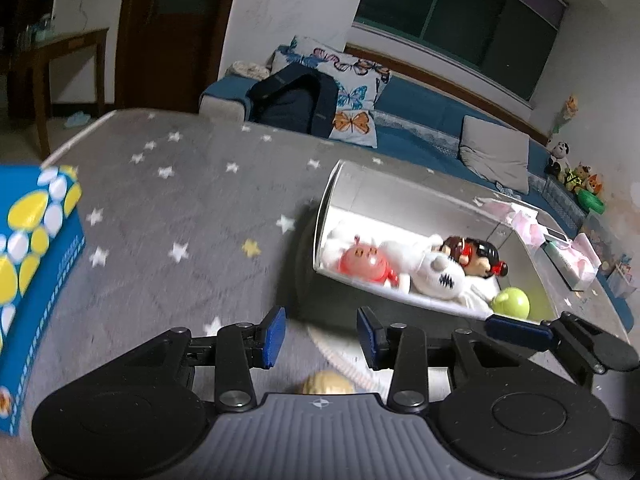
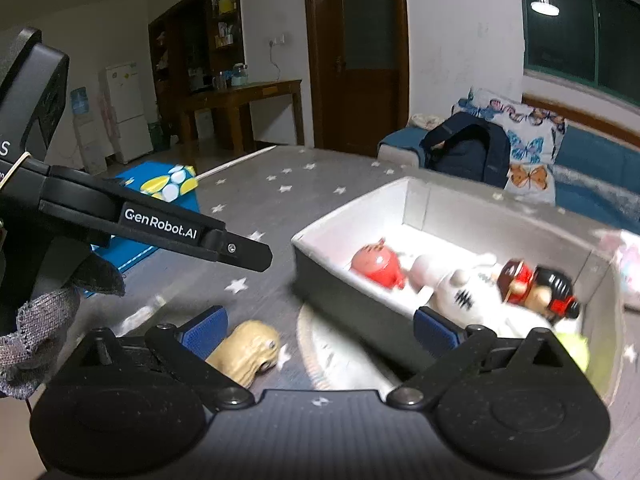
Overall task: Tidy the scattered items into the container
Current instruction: 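Move the left gripper to the tan peanut toy and grasp it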
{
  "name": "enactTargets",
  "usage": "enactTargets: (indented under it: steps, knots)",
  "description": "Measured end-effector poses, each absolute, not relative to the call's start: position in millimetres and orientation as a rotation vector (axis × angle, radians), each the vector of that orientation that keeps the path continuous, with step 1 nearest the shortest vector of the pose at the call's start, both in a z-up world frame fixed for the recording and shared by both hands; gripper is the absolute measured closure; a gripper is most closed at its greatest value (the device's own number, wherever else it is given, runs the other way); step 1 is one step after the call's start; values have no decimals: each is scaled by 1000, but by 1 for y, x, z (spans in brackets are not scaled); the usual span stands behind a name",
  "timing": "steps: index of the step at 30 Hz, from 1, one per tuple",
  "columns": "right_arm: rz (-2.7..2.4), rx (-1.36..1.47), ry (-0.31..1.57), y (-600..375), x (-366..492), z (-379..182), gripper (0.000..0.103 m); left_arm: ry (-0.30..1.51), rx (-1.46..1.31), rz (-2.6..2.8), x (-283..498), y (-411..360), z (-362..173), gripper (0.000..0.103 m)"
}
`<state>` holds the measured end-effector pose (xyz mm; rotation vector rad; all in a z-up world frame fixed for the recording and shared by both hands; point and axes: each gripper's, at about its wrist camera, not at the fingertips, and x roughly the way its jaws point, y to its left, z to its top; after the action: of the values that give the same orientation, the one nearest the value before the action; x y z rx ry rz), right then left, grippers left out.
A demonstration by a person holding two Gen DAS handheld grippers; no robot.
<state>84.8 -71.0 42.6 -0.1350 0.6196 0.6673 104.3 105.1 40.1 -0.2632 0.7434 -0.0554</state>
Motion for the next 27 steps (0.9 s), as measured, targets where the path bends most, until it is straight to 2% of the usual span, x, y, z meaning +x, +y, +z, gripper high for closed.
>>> enactTargets:
  steps: [10, 27]
  knots:
    - [706, -96, 686, -57, 68, 18, 0, 812, -327, -74, 88, 111, 14, 61]
    - [728, -99, 754, -33, 66, -9, 0, 860, -391, -102, 88, 118, 1, 61]
